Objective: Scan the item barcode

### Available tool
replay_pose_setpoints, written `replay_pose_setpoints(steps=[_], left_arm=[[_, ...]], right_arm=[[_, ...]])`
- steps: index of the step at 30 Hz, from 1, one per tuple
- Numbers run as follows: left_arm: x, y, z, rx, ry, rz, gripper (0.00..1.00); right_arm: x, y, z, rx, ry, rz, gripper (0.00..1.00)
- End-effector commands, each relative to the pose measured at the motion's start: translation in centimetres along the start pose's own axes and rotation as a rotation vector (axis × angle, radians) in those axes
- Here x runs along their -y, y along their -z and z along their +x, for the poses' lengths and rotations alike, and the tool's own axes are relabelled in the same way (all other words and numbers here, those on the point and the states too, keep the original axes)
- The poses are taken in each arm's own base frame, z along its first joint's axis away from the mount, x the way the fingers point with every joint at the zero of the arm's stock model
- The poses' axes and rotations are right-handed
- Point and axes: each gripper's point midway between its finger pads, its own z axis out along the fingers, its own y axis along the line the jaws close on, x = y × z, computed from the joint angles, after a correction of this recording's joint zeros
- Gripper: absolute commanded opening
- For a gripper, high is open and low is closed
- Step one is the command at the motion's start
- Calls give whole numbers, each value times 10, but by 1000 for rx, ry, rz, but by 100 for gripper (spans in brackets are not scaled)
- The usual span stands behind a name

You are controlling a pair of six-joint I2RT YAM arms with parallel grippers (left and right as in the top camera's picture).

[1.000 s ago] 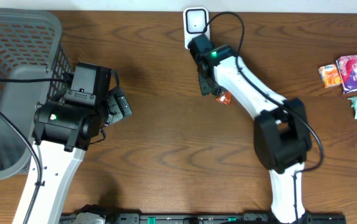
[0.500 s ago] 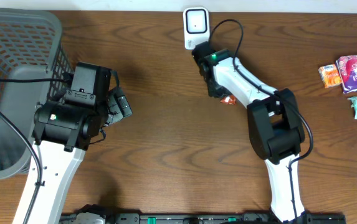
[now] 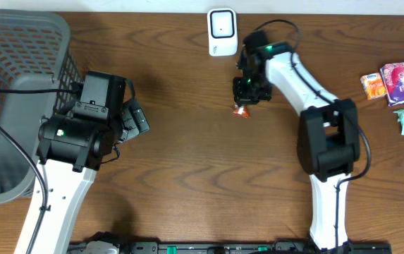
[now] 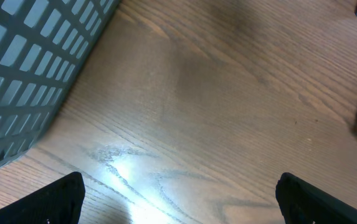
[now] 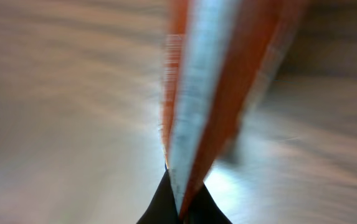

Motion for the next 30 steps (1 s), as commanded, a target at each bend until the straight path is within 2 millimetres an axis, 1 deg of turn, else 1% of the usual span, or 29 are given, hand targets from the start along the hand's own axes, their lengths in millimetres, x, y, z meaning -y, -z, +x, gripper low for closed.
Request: replay_pose_setpoints(steps=[1,4,6,8,10,14,15,16,17,18,20,21,22,24,25,27,29,30], left_arm=[[-1,2,-3,9,6,-2,98],[-1,2,-3,9,6,-2,98],[-1,2,-3,9,6,-2,98],[-1,2,-3,9,6,-2,98],[-1,2,-3,9,6,-2,98],[-1,2,-3,9,6,-2,98],[-1,2,-3,9,6,-2,98],[-1,2,-3,9,6,-2,98],[-1,2,-3,9,6,-2,98],[-1,2,-3,9,6,-2,98],[-1,2,-3,9,6,-2,98],[-1,2,-3,9,6,-2,98],[-1,2,-3,9,6,-2,98],[-1,2,-3,9,6,-2,98],[-1,2,-3,9,6,-2,98],[-1,2,-3,9,6,-2,98],[-1,2,-3,9,6,-2,98],[-1,2,-3,9,6,-2,98]], right_arm=[[-58,60,2,-5,55,-489,1],[-61,76,10,-27,69,-688,1],[-59,83,17,-39,48,-805,1],[-48,83,22,-47,0,-879,1],[-29,72,28,-52,-59,-893,1],[10,48,39,-63,-194,-869,2],[20,43,42,-59,-217,-853,5],[36,37,44,-59,-248,-796,13],[46,32,46,-64,-271,-744,17],[64,24,48,-73,-315,-647,20],[92,20,51,-75,-373,-497,28],[106,22,52,-69,-385,-410,33],[115,26,53,-64,-390,-353,35],[128,41,52,-43,-392,-243,41],[131,53,50,-22,-379,-193,41],[128,77,43,26,-343,-132,42],[118,100,36,84,-291,-77,47],[114,108,34,108,-267,-52,51]])
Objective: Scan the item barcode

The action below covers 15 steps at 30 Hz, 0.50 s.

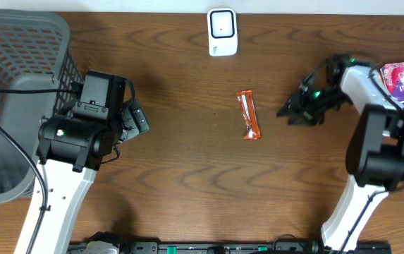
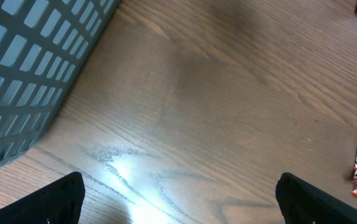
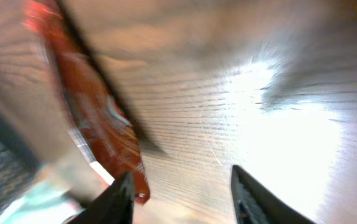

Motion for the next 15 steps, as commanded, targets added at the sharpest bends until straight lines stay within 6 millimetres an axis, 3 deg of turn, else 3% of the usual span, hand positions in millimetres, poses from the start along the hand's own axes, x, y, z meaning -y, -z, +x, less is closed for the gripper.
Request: replay_pose_setpoints(steps=[1,5,8,15], left_arm=[[-1,2,-3,9,6,-2,98],[-1,2,-3,9,6,-2,98],[-1,2,-3,9,6,-2,98],[-1,2,-3,9,6,-2,98]], right_arm=[[-30,49,-10,185,144,154,56],[-55,56,-11,264,239,195,74],[-59,42,-11,248,214,182,69],[-66,-23,-4,93,185,-86,60]])
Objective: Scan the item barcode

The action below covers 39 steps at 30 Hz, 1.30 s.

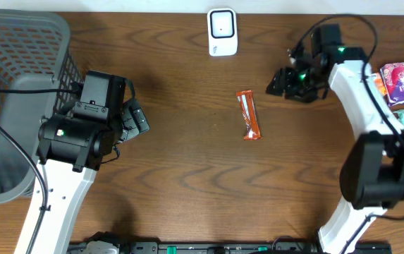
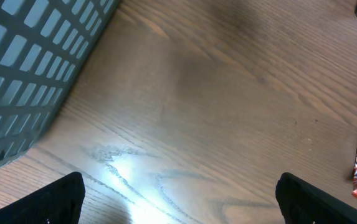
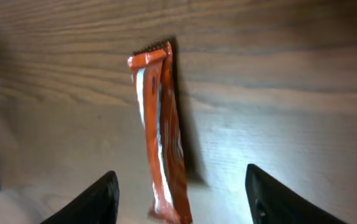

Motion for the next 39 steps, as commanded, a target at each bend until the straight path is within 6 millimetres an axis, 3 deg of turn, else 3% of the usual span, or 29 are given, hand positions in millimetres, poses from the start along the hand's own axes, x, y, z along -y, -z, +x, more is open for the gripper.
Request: replay_pose_setpoints(steps=[1,6,11,14,16,23,30,33,34,36,39], left_arm=[[-1,2,-3,9,6,-2,98],[-1,2,-3,9,6,-2,98],[-1,2,-3,9,6,-2,98],[-1,2,-3,9,6,-2,98],[-1,2,-3,9,6,-3,98],[-1,2,-3,9,6,-2,98],[-1,2,-3,9,5,-3,98],[-1,2,-3,9,6,-2,98],[-1,2,-3,9,6,-2,98],[-1,2,-3,9,6,-2,98],[-1,2,-3,9,6,-2,98]], right_arm=[[-8,-36,18,-106,-63,-179,60],[-24,-68,28,-175,-29,-384,53],[-30,-93,34,-208,-11,-406,49],[-35,-97,30,-191,16,-410,27],[-37,-98,26,-178,5,-411,1],[-53,-80,4,-125,15,-437,1],[-56,-48,-17,19,111,-192,1],[-59,-39,-13,42,138,-102,1],[-59,-39,-8,31,147,-91,6],[-63,-43,4,-10,188,-83,16],[-58,-51,17,-45,251,20,15]])
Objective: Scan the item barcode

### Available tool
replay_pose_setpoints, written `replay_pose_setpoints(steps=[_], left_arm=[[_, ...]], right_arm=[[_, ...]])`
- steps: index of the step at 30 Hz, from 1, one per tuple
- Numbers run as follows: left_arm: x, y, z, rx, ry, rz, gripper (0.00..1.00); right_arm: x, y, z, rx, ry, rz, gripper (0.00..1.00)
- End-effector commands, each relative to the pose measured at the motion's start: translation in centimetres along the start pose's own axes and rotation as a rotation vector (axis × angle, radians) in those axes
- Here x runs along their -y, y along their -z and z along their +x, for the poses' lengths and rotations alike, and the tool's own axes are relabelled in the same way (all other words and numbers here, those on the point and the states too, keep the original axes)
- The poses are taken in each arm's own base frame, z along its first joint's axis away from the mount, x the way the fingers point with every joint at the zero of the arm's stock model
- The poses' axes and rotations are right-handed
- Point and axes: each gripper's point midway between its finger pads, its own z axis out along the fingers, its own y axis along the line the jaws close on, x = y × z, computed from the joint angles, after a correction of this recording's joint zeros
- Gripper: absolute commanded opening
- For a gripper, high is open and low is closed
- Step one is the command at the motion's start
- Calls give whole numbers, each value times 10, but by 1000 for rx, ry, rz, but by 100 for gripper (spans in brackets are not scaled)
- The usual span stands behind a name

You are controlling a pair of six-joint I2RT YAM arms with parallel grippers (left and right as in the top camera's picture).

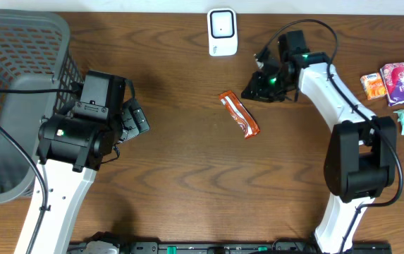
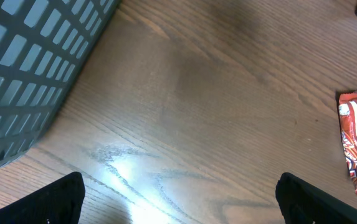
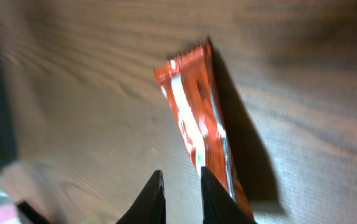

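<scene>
The orange snack bar (image 1: pixel 239 114) lies tilted on the brown table, below and to the right of the white scanner (image 1: pixel 222 32). My right gripper (image 1: pixel 256 86) hovers just right of the bar's upper end. In the right wrist view its jaws (image 3: pixel 182 175) are open by only a narrow gap, with bare wood between them, and the bar (image 3: pixel 200 130) runs past the right finger. My left gripper (image 1: pixel 138 118) stays far to the left, wide open (image 2: pixel 181 208) and empty. The bar shows at the right edge of its view.
A grey mesh basket (image 1: pixel 43 28) fills the far left, and its wall (image 2: pixel 28 68) shows in the left wrist view. Several snack packets (image 1: pixel 399 81) lie at the table's right edge. The right arm's links reach from the front edge up to the scanner side.
The bar was upright on the table and now lies tilted, its top end shifted left. My right gripper has come left toward it, and its jaws have narrowed from wide open to a small gap.
My right gripper held the bar on end below the scanner. Then the bar lay flat on the table and the gripper was off to the right, open. The gripper then stood nearer, upper right of the bar. Now it is beside the bar, which is turned.
</scene>
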Motion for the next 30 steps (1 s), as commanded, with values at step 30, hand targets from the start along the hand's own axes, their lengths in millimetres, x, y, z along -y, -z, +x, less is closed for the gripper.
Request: replay_pose_setpoints(steps=[30], left_arm=[[-1,2,-3,9,5,-3,98]], right_arm=[[5,-79,12,68,437,769,45]])
